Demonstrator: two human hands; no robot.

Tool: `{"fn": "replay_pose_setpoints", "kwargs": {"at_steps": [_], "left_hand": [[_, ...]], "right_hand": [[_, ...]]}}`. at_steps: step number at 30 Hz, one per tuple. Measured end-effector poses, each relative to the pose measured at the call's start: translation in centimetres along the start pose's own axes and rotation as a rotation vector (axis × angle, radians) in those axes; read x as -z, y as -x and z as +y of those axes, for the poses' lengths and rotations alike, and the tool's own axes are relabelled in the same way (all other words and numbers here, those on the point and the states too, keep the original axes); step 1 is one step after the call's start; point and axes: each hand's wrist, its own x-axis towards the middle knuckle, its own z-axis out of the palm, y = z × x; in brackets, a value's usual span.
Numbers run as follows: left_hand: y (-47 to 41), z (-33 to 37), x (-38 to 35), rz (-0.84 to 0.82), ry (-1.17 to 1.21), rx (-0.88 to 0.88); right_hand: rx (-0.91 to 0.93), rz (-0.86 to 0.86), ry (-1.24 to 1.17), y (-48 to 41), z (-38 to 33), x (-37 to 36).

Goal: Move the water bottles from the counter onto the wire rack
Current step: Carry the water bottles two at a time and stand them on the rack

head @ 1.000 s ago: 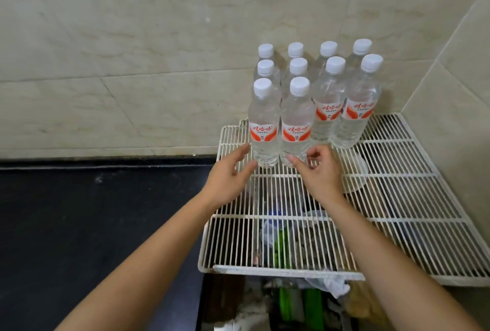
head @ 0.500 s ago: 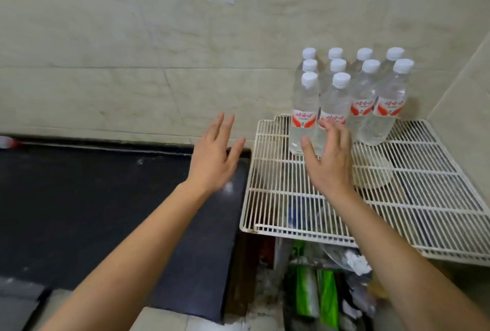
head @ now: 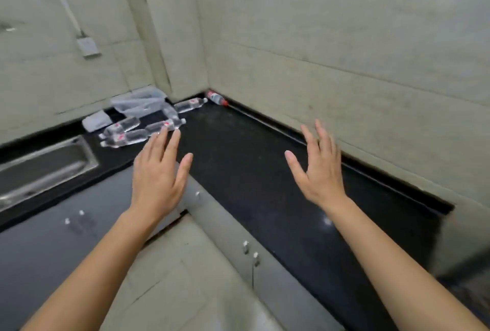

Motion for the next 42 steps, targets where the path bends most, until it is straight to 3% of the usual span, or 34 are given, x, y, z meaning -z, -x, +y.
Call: {"fn": "replay_pose_setpoints", "kwargs": {"at_steps": [7, 16, 19, 26, 30, 39, 42], "left_hand": [[1.0, -12.2, 2.1, 0.04, -0.073, 0.239], [-7.6, -23.2, -5.4, -0.023, -0.088, 0.363], [-13.2, -26.4, -9.4, -0.103, -0.029, 0.458], [-19.9, -33.5, -15.7, -0.458, -0.058, 0.719], [-21.3, -38.8, -18.0, -0.535, -0.056, 0.789], [-26.0, -54.1, -25.9, -0.623, 0.208, 0.931], [-28.3, -59.0, -28.8, -0.601, 0.419, 1.057]], "right_hand": [[0.236, -0.123, -0.143, -5.8, -11.7, -11.9], [0.272, -0.218, -0.197, -16.6, -14.3, -27.7], [0.216, -0.291, -0.196, -22.0, -14.5, -33.5], [0.257, -0.553, -0.034, -29.5, -16.3, -45.3], [0.263, -0.665, 0.018, -31.7, -17.6, -50.5], [-0.152, -0.934, -0.066, -36.4, -21.7, -63.1], [-0.395, -0.937, -0.189, -38.0, -23.7, -67.2]]}}
